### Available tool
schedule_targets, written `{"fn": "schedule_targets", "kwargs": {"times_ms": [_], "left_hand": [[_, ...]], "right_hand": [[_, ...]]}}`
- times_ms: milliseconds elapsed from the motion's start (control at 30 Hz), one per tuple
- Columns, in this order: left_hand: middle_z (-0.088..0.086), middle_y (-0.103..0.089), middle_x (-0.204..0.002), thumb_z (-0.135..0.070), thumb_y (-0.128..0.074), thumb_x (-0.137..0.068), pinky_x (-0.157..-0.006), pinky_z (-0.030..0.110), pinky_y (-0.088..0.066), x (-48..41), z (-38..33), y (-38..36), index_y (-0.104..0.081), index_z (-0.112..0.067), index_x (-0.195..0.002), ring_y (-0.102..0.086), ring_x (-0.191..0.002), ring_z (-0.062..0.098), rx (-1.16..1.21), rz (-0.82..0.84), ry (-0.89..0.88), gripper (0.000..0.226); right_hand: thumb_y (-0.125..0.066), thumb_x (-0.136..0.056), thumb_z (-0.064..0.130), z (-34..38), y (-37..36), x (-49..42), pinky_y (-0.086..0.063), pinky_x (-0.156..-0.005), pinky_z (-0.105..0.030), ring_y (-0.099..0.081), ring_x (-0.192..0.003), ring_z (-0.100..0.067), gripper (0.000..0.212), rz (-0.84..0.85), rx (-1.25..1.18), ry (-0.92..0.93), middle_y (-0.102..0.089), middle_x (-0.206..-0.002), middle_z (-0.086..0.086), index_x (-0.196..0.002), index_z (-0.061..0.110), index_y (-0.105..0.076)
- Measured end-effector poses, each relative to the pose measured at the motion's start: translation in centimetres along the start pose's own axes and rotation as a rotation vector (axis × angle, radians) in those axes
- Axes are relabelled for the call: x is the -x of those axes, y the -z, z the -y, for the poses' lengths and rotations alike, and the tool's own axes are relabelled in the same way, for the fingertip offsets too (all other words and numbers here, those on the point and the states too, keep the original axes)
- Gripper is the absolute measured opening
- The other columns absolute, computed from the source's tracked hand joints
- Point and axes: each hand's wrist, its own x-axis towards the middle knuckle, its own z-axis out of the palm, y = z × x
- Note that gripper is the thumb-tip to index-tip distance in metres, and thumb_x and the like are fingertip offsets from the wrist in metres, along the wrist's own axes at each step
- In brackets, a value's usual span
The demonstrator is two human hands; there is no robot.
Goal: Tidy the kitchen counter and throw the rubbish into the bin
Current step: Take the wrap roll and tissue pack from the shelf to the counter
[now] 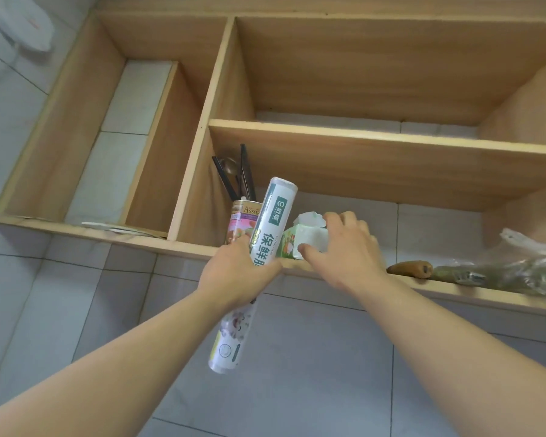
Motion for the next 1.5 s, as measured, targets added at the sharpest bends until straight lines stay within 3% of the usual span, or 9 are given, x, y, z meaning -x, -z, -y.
{"fn": "schedule_targets", "kwargs": {"times_ms": [267,467,700,867,1067,1233,1333,1400,1500], "left_hand": [[-0.009,-0.067,-0.066,-0.068,-0.062,-0.069,-0.052,0.029,-0.050,-0.4,0.7,-0.2,-0.058,-0.029,-0.080,-0.065,-0.060,0.009,-0.003,-0.028,-0.019,0.041],[-0.007,-0.068,-0.067,-0.066,-0.057,-0.067,-0.057,0.035,-0.058,-0.2,0.7,-0.2,-0.058,-0.030,-0.080,-0.066,-0.060,0.012,0.031,-0.039,-0.024,0.039],[-0.006,-0.067,-0.066,-0.061,-0.059,-0.063,-0.054,0.035,-0.060,-0.4,0.8,-0.3,-0.059,-0.029,-0.080,-0.066,-0.054,0.012,0.071,-0.023,-0.002,0.036],[-0.007,-0.066,-0.067,-0.060,-0.057,-0.060,-0.053,0.034,-0.059,-0.2,1.0,-0.4,-0.057,-0.030,-0.082,-0.065,-0.054,0.012,0.084,-0.020,0.002,0.037],[-0.008,-0.064,-0.067,-0.063,-0.056,-0.056,-0.055,0.036,-0.060,0.0,1.3,-0.5,-0.054,-0.032,-0.079,-0.064,-0.057,0.011,0.101,-0.024,-0.011,0.039],[-0.007,-0.065,-0.071,-0.057,-0.061,-0.062,-0.060,0.035,-0.057,0.1,1.8,-0.6,-0.054,-0.030,-0.082,-0.064,-0.063,0.014,0.080,-0.027,-0.011,0.035],[-0.009,-0.063,-0.069,-0.058,-0.061,-0.063,-0.051,0.028,-0.049,0.4,2.1,-0.9,-0.052,-0.031,-0.083,-0.061,-0.059,0.009,0.052,-0.042,-0.035,0.035],[-0.011,-0.060,-0.070,-0.060,-0.060,-0.063,-0.046,0.023,-0.039,0.7,2.2,-1.0,-0.051,-0.032,-0.085,-0.056,-0.058,0.004,0.010,-0.055,-0.068,0.037],[-0.010,-0.061,-0.073,-0.062,-0.058,-0.063,-0.048,0.025,-0.039,0.8,2.1,-0.8,-0.051,-0.031,-0.088,-0.056,-0.061,0.007,-0.032,-0.041,-0.082,0.040]], "right_hand": [[-0.055,-0.078,0.072,1.6,-2.4,-1.2,-0.040,-0.092,-0.046,-0.042,-0.122,-0.033,0.077,0.071,-0.021,-0.122,-0.045,-0.127,-0.006,-0.138,0.027,-0.040],[-0.057,-0.075,0.070,2.1,-4.3,-1.6,-0.045,-0.084,-0.045,-0.047,-0.113,-0.034,0.072,0.059,-0.060,-0.144,-0.045,-0.122,-0.007,-0.132,0.029,-0.043],[-0.063,-0.078,0.055,2.5,-5.6,-2.0,-0.043,-0.071,-0.037,-0.039,-0.114,-0.032,0.051,0.039,-0.166,-0.212,-0.040,-0.121,-0.005,-0.118,0.026,-0.052],[-0.069,-0.078,0.048,2.6,-5.4,-1.6,-0.046,-0.078,-0.037,-0.038,-0.115,-0.031,0.045,-0.041,-0.293,-0.218,-0.041,-0.120,-0.003,-0.113,0.023,-0.058],[-0.071,-0.081,0.048,2.0,-3.4,-0.8,-0.040,-0.091,-0.033,-0.034,-0.122,-0.027,0.055,-0.276,-0.347,-0.138,-0.039,-0.133,-0.002,-0.128,0.026,-0.055],[-0.070,-0.080,0.047,0.9,-1.1,1.7,-0.036,-0.086,-0.029,-0.036,-0.121,-0.024,0.051,-0.326,-0.302,-0.089,-0.040,-0.133,0.002,-0.127,0.036,-0.054],[-0.072,-0.080,0.045,-0.2,0.2,3.9,-0.035,-0.086,-0.029,-0.036,-0.123,-0.024,0.052,-0.349,-0.263,-0.088,-0.039,-0.137,0.002,-0.128,0.036,-0.053],[-0.073,-0.080,0.043,-0.8,1.1,5.5,-0.036,-0.089,-0.030,-0.035,-0.124,-0.024,0.053,-0.353,-0.260,-0.078,-0.038,-0.138,0.002,-0.129,0.036,-0.053],[-0.076,-0.079,0.039,-1.5,2.8,8.0,-0.045,-0.093,-0.039,-0.036,-0.123,-0.022,0.054,-0.364,-0.300,-0.037,-0.039,-0.136,0.002,-0.128,0.035,-0.055]]}}
